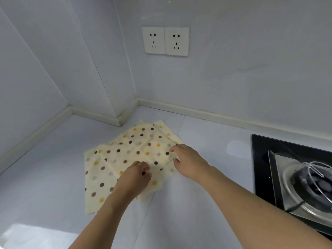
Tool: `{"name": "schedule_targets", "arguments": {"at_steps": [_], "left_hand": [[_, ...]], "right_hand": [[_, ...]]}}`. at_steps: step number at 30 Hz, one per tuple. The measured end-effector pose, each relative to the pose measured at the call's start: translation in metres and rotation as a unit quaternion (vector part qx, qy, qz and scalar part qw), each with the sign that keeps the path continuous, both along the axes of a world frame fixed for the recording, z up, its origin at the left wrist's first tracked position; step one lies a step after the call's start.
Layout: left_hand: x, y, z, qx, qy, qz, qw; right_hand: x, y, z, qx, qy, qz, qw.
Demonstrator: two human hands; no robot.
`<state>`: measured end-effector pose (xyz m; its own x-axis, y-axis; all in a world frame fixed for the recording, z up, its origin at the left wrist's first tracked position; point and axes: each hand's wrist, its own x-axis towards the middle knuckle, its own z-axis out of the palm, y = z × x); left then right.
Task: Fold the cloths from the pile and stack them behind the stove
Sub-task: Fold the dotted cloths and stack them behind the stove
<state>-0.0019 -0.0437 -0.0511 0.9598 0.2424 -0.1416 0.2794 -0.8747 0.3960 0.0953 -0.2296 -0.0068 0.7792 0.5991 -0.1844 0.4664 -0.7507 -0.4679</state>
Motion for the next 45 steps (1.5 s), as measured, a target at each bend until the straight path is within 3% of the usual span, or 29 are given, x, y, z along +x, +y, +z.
{"name": "schedule_targets", "arguments": {"at_steps": [7,17,22,27,30,36,39,42,45], "left_hand": [[0.014,0.007,-0.034,0.143,-0.084,-0.09,0.982],[0.018,0.001,-0.048,0.197,-0.095,-0.088,0.972],[0.021,0.003,-0.048,0.148,-0.108,-0.067,0.981],[0.018,0.008,-0.04,-0.037,-0.136,-0.009,0.99],[0.016,0.01,-0.029,-0.058,-0.188,0.025,0.98],[0.004,0.0,0.013,0.014,-0.317,-0.002,0.948],[-0.017,-0.012,0.042,0.063,-0.361,-0.041,0.93],[-0.05,-0.024,0.075,0.096,-0.37,-0.078,0.921],[-0.089,-0.038,0.105,0.08,-0.341,-0.117,0.929]], "right_hand": [[0.03,0.009,-0.076,-0.004,-0.067,0.108,0.992],[0.045,0.023,-0.104,0.012,-0.242,0.153,0.958],[0.042,0.027,-0.1,0.011,-0.297,0.159,0.941],[0.03,0.032,-0.093,0.043,-0.34,0.13,0.93],[0.029,0.033,-0.092,0.034,-0.359,0.134,0.923],[0.006,0.02,-0.044,0.013,-0.359,0.076,0.93],[-0.022,0.001,-0.008,0.105,-0.34,0.011,0.934],[-0.061,-0.026,0.033,0.16,-0.314,-0.03,0.936],[-0.102,-0.059,0.07,0.126,-0.32,-0.048,0.938]]}}
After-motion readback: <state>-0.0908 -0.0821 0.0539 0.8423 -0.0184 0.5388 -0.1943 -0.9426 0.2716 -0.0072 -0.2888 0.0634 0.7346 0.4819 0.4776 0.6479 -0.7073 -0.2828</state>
